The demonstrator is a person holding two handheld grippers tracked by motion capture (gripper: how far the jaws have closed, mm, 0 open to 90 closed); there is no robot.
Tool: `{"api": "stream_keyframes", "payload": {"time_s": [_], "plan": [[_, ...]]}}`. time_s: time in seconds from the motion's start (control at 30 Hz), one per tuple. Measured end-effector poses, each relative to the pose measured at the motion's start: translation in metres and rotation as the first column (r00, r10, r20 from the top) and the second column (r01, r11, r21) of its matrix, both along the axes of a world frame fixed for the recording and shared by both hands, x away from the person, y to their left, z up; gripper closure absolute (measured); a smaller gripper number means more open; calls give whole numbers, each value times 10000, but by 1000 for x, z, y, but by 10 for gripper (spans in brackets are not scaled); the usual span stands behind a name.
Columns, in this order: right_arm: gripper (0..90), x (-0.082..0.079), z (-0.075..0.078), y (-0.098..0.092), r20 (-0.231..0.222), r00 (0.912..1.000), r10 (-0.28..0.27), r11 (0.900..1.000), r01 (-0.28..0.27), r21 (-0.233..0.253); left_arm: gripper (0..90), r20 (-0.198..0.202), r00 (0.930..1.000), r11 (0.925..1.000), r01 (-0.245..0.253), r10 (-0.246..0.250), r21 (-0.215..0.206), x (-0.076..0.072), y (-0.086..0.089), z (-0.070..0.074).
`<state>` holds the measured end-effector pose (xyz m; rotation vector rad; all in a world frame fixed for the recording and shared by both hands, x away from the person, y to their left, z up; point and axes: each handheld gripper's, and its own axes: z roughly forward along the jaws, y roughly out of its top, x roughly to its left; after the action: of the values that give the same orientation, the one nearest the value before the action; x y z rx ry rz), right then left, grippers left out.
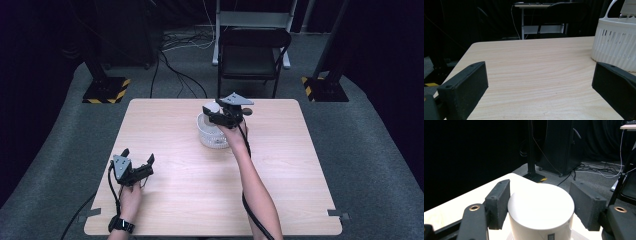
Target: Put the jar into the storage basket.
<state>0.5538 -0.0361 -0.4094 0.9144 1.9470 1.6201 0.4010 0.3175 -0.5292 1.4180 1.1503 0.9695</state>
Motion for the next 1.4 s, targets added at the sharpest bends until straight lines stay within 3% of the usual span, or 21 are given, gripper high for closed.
{"api": "stream_keyframes", "payload": {"time_s": [0.73,1.03,1.4], "plan": [[325,0,0,-1,-123,9999,104,9999,-104,29,1,0,10000,10000,-7,7,18,0,0,0],[130,-5,7,-4,74,10000,19,10000,-19,24,1,2,10000,10000,0,0,23,0,0,0],[61,-29,26,-35,451,9986,266,9987,-285,424,1,1,10000,10000,-3,3,46,0,-1,0]]}}
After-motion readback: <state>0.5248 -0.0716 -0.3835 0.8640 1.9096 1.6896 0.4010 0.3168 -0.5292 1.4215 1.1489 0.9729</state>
